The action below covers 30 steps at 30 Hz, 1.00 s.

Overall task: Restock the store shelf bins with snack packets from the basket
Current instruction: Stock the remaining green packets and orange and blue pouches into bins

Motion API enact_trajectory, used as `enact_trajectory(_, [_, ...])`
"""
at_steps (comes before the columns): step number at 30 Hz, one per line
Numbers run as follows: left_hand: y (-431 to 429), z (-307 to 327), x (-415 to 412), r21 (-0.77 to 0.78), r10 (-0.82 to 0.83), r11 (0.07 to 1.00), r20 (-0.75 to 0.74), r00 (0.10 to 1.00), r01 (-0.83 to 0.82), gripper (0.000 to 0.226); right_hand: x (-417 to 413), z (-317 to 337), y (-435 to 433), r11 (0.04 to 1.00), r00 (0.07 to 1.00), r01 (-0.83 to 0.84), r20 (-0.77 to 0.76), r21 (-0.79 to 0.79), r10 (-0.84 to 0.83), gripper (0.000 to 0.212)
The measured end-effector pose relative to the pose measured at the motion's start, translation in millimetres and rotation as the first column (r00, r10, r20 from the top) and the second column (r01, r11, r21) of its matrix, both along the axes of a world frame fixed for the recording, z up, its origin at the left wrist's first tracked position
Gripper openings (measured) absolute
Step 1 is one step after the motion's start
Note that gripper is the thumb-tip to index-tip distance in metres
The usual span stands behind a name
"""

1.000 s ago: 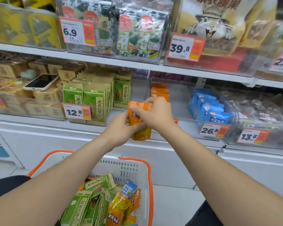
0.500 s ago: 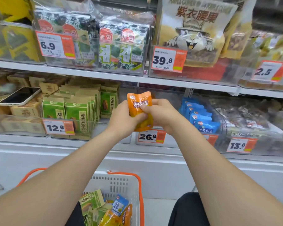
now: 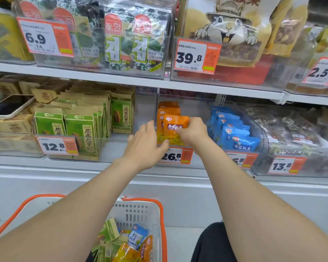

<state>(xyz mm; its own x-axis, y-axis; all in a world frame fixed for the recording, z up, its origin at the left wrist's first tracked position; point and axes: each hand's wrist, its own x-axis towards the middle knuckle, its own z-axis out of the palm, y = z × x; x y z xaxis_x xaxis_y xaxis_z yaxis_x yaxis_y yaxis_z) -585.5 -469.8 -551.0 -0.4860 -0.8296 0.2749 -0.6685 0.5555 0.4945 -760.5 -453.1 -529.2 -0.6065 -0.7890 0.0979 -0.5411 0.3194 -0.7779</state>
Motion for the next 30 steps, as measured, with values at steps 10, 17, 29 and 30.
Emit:
enact_trajectory(10, [-8,-5,4,-0.043,-0.049,0.998,-0.050,0.998,0.046,0.056,5,-2,-19,0.971,0.996,0.039,-0.091,0.235,-0.018,0.036])
enact_trajectory(17, [-6,-5,4,-0.043,-0.050,0.998,-0.058,0.997,0.047,0.052,7,-5,-25,0.981,0.984,0.097,-0.162,0.167,-0.069,0.035])
enact_trajectory(29, [-2,-3,3,-0.029,-0.039,0.999,-0.053,0.998,0.038,0.053,10,-3,-37,0.842,0.960,0.022,-0.248,0.540,0.133,0.044])
enact_trajectory(30, [-3,-3,3,-0.031,-0.040,0.999,-0.054,0.998,0.039,0.051,9,-2,-39,0.832,0.958,0.023,-0.250,0.554,0.139,0.045])
